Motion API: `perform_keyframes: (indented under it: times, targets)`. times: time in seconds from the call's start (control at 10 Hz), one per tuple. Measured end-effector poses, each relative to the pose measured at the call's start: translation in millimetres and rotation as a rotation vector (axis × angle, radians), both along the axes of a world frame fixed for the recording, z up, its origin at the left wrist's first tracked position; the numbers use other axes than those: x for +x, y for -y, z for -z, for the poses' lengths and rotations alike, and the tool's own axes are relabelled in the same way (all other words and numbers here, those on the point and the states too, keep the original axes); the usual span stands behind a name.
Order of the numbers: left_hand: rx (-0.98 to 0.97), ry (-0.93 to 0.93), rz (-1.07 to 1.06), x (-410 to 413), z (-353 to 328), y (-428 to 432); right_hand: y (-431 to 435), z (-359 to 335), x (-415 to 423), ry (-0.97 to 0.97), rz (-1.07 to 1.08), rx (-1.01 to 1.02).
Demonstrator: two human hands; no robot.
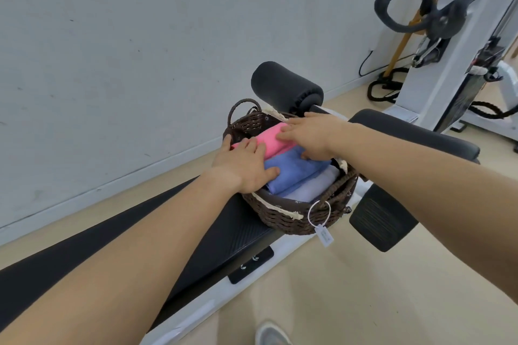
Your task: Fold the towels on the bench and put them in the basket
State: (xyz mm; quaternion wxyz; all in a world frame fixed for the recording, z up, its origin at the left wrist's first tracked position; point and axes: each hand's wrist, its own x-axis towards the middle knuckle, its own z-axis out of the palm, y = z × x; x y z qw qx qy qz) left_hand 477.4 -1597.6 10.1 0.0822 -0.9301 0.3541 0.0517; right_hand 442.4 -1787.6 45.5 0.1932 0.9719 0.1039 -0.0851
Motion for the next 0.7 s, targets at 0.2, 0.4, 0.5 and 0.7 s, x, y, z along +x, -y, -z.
perform_keyframes:
  times: [0.2, 0.4, 0.5, 0.7]
  targets:
    - [0.122, -0.122, 0.050, 9, -4, 7, 4, 13, 8, -0.157, 0.061, -0.002]
    - [0.137, -0.105, 0.000, 14, -8, 21, 0, 14, 14, -0.164, 0.117, 0.043]
    - [0.119, -0.075, -0.031, 9, -12, 22, -4, 9, 6, -0.131, 0.153, 0.078]
    - [-0.126, -0.087, -0.090, -13, -34, 7, -15, -10, -18, 0.027, 0.286, 0.262]
